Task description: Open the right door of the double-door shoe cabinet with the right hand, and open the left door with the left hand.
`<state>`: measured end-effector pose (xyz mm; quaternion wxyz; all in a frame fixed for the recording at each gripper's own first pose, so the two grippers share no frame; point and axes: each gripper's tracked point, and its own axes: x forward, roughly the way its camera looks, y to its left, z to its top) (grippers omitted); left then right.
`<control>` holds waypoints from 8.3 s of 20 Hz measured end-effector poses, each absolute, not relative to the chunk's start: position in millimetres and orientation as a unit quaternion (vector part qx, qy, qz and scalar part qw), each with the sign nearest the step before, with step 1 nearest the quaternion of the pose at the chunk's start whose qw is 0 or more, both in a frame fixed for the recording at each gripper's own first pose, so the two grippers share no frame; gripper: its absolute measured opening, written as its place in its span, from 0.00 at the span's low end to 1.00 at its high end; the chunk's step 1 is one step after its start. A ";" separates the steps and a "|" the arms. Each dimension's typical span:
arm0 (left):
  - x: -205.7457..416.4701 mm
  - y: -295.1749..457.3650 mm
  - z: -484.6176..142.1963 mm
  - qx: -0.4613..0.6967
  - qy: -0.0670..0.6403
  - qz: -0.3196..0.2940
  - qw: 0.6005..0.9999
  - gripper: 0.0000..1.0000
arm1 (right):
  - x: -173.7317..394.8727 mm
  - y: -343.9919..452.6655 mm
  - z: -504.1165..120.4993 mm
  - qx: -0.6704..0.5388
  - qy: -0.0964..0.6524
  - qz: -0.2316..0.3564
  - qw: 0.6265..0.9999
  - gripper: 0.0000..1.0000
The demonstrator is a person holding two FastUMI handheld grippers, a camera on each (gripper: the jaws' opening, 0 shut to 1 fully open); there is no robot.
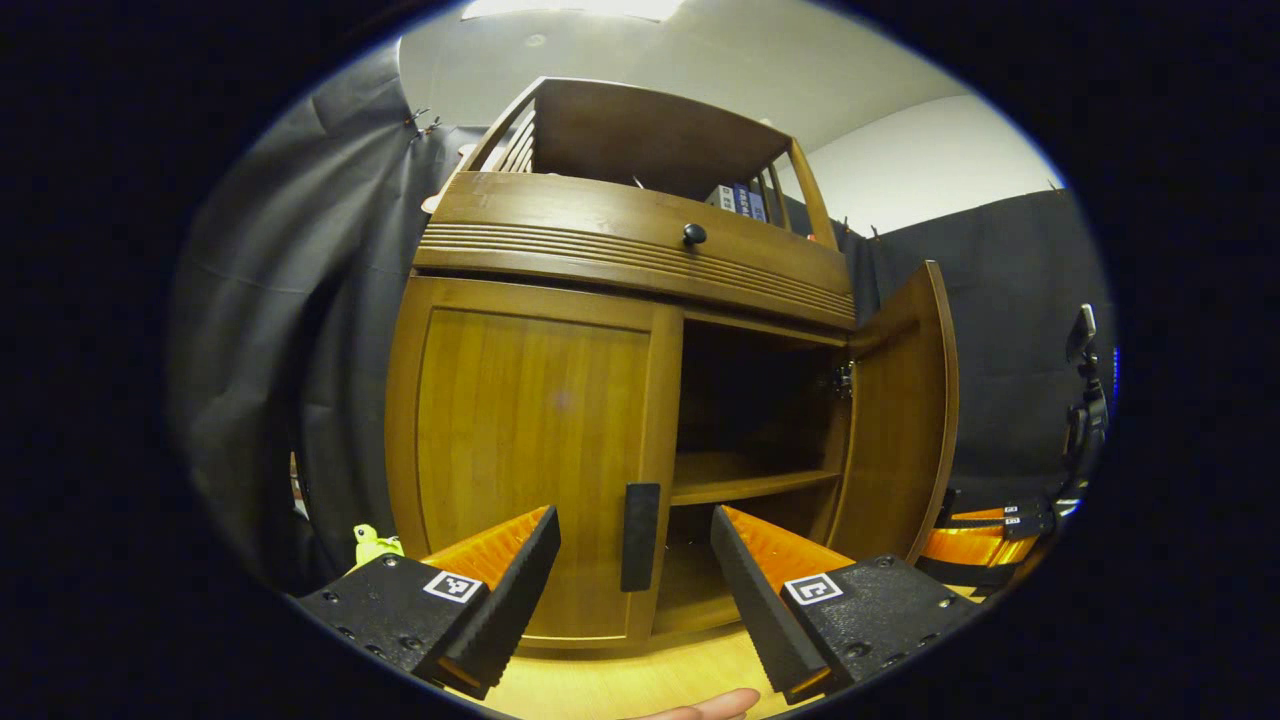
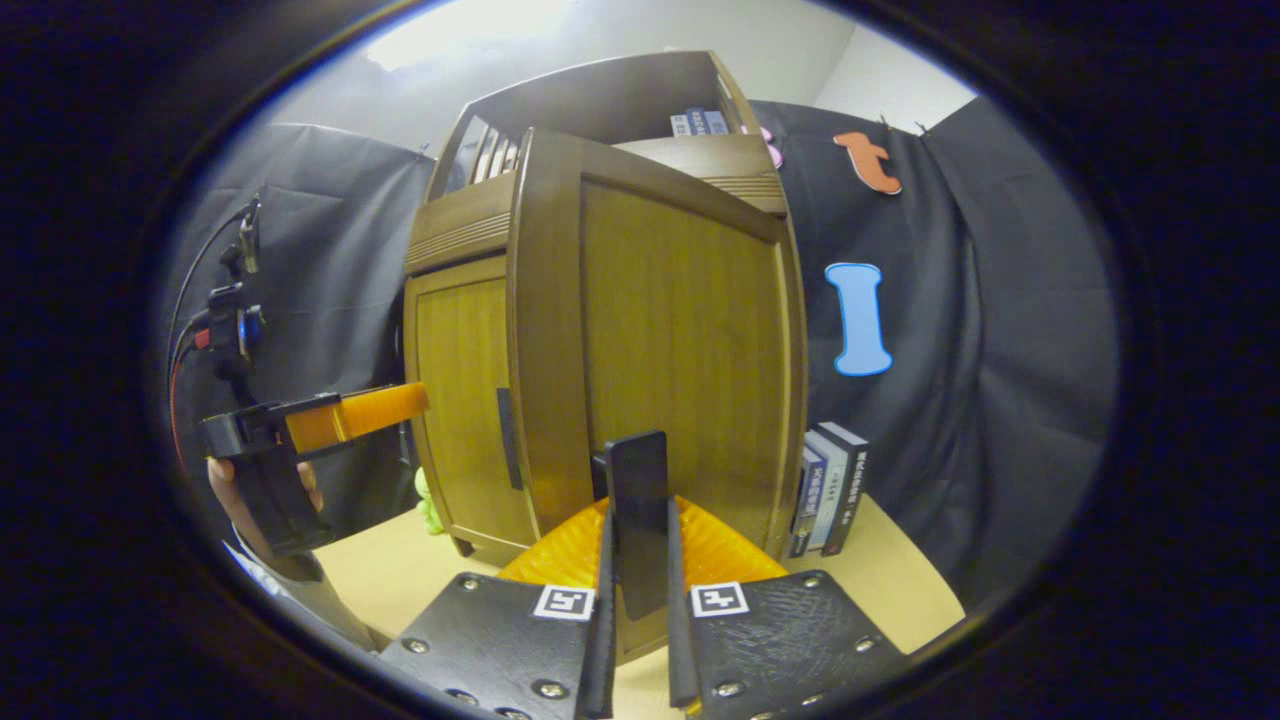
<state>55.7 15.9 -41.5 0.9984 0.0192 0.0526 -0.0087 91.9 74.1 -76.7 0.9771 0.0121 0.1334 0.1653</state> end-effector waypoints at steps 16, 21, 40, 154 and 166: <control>50.8 -1.1 -48.0 0.031 0.059 -0.029 0.997 0.94 | 94.6 -59.7 -68.4 -0.009 0.126 0.033 0.991 0.01; 55.1 -5.8 -56.2 0.038 0.069 -0.029 0.996 0.94 | 102.3 -79.2 -68.9 -0.011 0.134 0.064 0.989 0.01; 95.1 -8.1 -102.5 0.050 0.104 0.005 0.993 0.89 | 83.3 -97.1 -57.5 -0.009 0.118 0.014 0.993 0.32; -124.8 270.7 -51.3 0.058 0.099 0.143 0.983 0.86 | -96.8 28.8 -32.3 0.013 0.053 0.065 0.996 0.94; -165.2 237.4 -20.9 0.047 0.086 0.186 0.978 0.92 | -80.6 32.9 -19.2 0.003 0.043 0.067 0.997 0.96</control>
